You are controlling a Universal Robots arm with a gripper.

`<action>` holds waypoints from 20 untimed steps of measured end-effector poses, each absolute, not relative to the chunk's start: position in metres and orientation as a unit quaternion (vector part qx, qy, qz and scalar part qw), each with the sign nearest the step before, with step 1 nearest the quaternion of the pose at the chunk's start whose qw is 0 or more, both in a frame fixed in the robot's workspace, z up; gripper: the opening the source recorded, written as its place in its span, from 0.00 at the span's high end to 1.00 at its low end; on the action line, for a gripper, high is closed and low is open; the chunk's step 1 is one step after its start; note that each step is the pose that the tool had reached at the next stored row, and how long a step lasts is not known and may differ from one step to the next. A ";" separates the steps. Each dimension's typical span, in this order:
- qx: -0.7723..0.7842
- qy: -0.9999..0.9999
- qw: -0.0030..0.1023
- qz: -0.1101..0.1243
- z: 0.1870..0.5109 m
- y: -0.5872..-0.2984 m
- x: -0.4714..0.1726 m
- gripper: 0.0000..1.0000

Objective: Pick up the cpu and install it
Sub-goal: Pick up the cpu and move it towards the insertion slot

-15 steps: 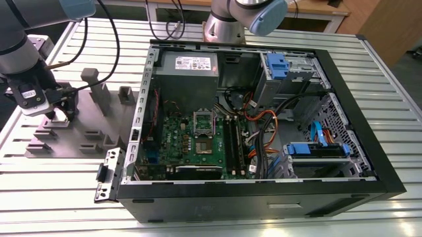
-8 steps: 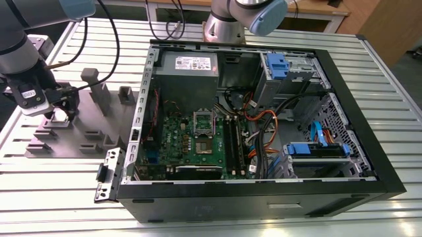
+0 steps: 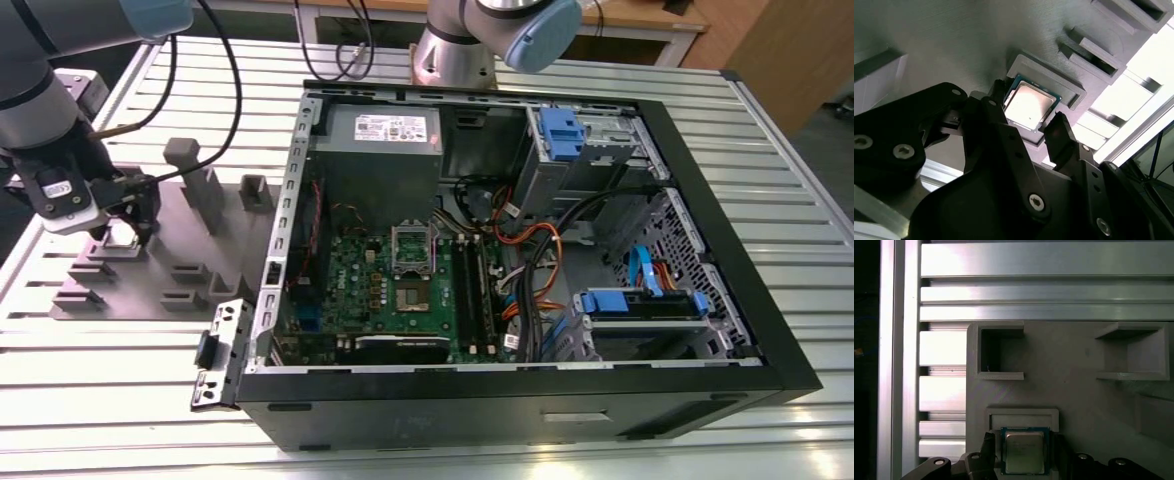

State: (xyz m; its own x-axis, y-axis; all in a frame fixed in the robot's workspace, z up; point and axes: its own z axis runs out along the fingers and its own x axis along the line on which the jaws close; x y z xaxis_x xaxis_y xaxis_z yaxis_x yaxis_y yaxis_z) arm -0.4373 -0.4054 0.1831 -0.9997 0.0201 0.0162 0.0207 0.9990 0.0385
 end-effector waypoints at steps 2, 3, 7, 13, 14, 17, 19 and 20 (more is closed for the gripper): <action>-0.010 -1.000 0.008 -0.019 0.183 -0.405 -0.437 0.42; -0.010 -1.000 0.008 -0.019 0.183 -0.405 -0.437 0.42; -0.010 -1.000 0.008 -0.019 0.183 -0.405 -0.437 0.50; -0.010 -1.000 0.008 -0.019 0.184 -0.405 -0.437 0.53; -0.010 -1.000 0.008 -0.019 0.184 -0.405 -0.437 0.53; -0.010 -1.000 0.008 -0.019 0.184 -0.405 -0.437 0.53; -0.010 -1.000 0.008 -0.019 0.184 -0.405 -0.437 0.53; -0.010 -1.000 0.008 -0.019 0.184 -0.405 -0.437 0.53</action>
